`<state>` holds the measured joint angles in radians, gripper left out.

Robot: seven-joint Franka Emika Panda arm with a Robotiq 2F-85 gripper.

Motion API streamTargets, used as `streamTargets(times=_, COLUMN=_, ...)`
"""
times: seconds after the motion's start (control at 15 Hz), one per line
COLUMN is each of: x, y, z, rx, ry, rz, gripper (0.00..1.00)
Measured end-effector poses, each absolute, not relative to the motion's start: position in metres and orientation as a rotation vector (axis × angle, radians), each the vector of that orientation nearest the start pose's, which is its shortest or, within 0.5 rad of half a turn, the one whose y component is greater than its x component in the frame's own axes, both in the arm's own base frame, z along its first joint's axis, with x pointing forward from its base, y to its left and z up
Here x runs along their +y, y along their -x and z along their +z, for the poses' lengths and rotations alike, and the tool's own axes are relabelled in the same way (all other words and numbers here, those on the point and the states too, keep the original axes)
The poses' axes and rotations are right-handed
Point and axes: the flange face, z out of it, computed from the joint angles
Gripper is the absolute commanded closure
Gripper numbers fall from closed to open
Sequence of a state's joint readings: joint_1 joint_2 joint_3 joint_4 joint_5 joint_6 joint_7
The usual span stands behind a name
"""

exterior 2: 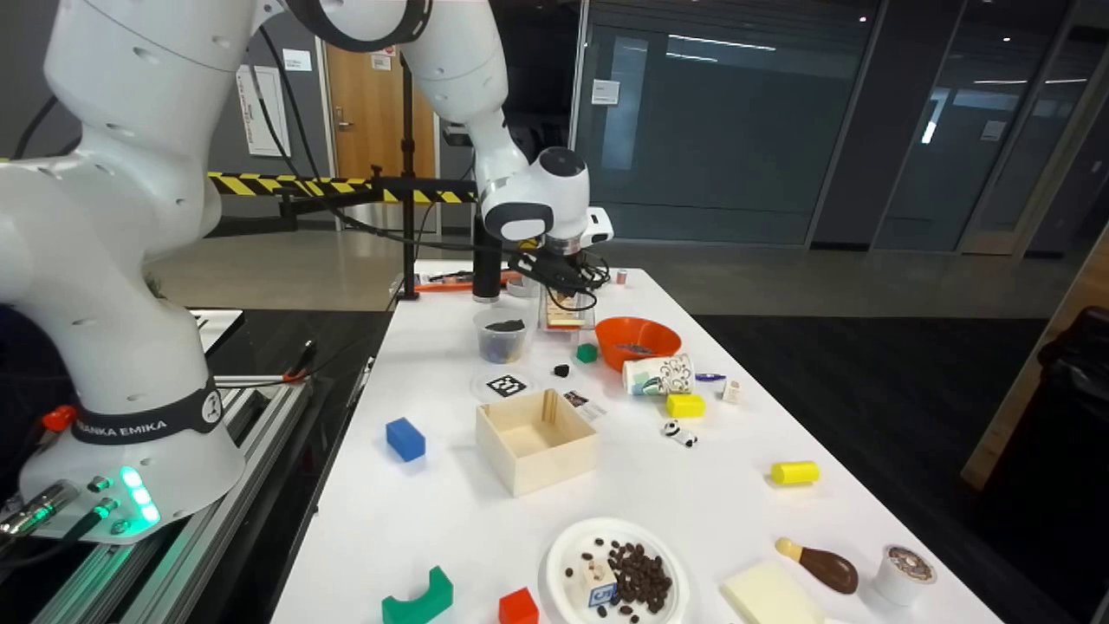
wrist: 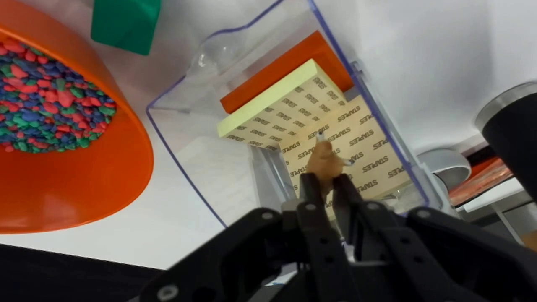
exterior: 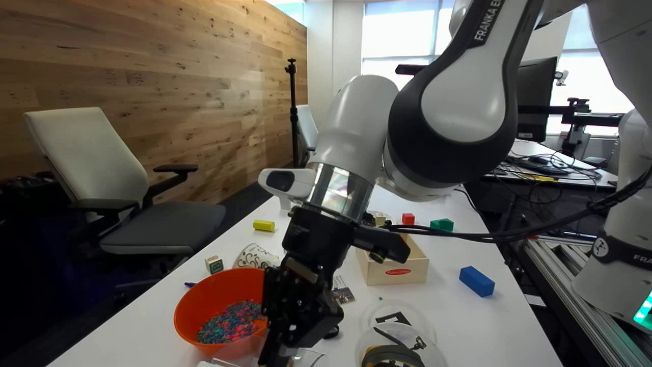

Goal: Put the brown object and panda in the white container on the left then close the container.

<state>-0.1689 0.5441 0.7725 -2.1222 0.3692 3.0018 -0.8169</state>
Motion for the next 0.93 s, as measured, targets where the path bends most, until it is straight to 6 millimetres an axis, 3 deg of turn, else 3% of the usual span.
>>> streamTargets(times=0.2, x=0.305, y=-0.531, z=0.252, rx=-1.143, ry=2.370, rz=-0.628, gripper=0.34)
streamTargets(times=0.47, x=0.295, y=-0.540, z=0.266, rx=-1.169, ry=2.376, rz=-0.690, gripper=0.05)
streamTargets(times=0.67, x=0.285, y=-0.546, z=0.286, rx=-1.214, ry=2.399, rz=-0.762, gripper=0.00)
streamTargets(times=0.93, x=0.253, y=-0.554, z=0.313, rx=-1.228, ry=2.517, rz=-0.858, gripper=0.00)
